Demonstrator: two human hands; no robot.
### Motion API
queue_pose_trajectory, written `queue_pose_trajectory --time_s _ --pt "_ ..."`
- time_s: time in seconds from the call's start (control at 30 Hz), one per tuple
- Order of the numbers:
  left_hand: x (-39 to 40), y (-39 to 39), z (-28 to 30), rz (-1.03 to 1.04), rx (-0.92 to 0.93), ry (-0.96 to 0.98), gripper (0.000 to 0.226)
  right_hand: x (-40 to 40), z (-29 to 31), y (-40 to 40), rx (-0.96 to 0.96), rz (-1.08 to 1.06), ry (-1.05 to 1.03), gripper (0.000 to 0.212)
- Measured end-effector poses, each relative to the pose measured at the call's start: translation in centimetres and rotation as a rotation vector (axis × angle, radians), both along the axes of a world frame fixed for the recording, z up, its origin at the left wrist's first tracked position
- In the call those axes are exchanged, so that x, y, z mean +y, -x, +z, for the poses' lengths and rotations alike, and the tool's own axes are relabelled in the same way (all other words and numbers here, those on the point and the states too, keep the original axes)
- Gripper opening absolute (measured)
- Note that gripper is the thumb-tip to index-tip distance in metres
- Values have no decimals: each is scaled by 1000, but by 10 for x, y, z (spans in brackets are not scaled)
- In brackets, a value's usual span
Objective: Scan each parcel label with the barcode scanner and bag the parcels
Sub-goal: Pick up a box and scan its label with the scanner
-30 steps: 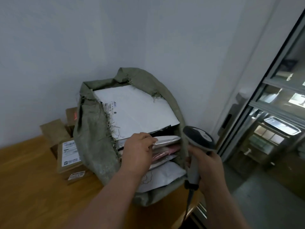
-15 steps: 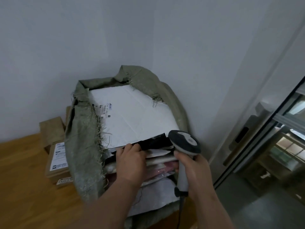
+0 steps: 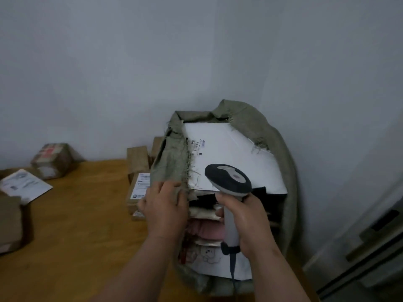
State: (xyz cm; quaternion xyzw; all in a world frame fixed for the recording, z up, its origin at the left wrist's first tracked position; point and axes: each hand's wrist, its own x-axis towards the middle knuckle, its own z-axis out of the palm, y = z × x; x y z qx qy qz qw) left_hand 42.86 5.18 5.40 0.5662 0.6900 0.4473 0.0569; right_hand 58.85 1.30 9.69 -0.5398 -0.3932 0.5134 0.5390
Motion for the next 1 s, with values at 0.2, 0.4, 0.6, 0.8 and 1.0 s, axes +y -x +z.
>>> queue_pose_trajectory --time_s 0.2,0.4,0.6,0.8,1.0 --pt "-30 121 -10 198 -162 111 11 -11 0 114 -123 158 1 9" --pt "-72 274 -26 402 -196 191 10 -25 -14 263 -129 317 63 25" --pt "-106 386 -43 549 -275 305 18 -34 -31 373 -132 427 123 22" --pt "-108 458 -62 594 -381 377 25 -6 -49 446 -177 493 160 23" --pt "-77 508 -89 623 -536 467 49 33 -80 497 -164 563 238 20"
